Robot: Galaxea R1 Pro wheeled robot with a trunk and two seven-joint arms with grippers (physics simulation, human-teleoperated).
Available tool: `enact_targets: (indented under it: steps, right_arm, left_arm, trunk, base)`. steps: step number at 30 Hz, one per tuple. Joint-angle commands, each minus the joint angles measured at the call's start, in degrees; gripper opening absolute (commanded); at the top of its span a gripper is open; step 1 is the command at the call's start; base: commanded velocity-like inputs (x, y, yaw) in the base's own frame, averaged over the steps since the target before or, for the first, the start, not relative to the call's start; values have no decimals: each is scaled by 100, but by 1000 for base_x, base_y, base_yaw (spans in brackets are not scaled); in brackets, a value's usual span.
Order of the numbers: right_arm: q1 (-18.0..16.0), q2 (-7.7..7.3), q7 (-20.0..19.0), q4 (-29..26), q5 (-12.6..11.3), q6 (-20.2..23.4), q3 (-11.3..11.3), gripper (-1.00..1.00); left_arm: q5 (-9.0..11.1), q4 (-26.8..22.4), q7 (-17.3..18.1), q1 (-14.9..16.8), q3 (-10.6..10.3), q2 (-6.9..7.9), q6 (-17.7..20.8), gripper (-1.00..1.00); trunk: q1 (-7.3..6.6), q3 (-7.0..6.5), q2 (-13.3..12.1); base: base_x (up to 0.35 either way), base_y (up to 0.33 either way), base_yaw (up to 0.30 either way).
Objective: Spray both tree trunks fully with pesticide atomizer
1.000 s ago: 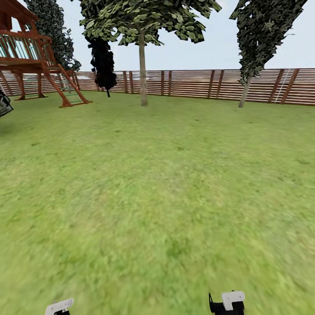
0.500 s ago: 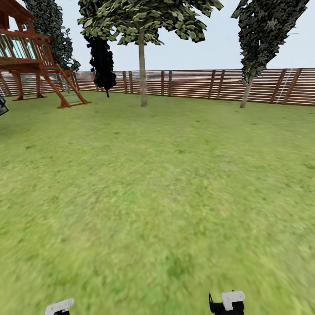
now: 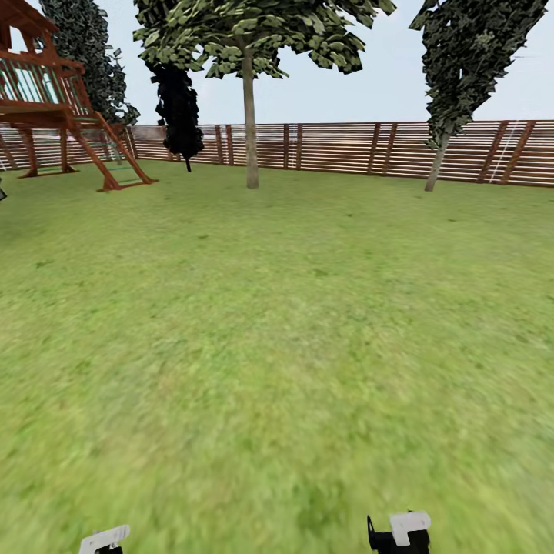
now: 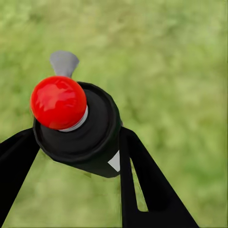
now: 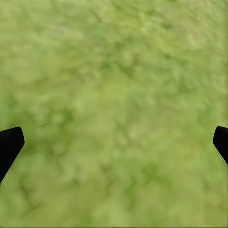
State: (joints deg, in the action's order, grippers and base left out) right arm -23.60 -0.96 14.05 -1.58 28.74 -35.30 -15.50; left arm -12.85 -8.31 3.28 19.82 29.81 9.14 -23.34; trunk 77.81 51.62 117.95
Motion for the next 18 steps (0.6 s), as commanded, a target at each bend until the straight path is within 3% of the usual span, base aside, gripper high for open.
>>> enact_targets:
  steps: [1,18]
  right_arm:
    - [-5,0,37,8,61,-12,-29,100]
    - [-5,0,37,8,61,-12,-29,100]
  left_arm:
    - [-34,5,33,4,51,0,-20,-100]
    - [-34,5,33,4,48,-8,-22,-100]
  trunk:
    - [3,5,2]
    - [3,5,2]
  base:
    - [338,0,0]
    - [338,0,0]
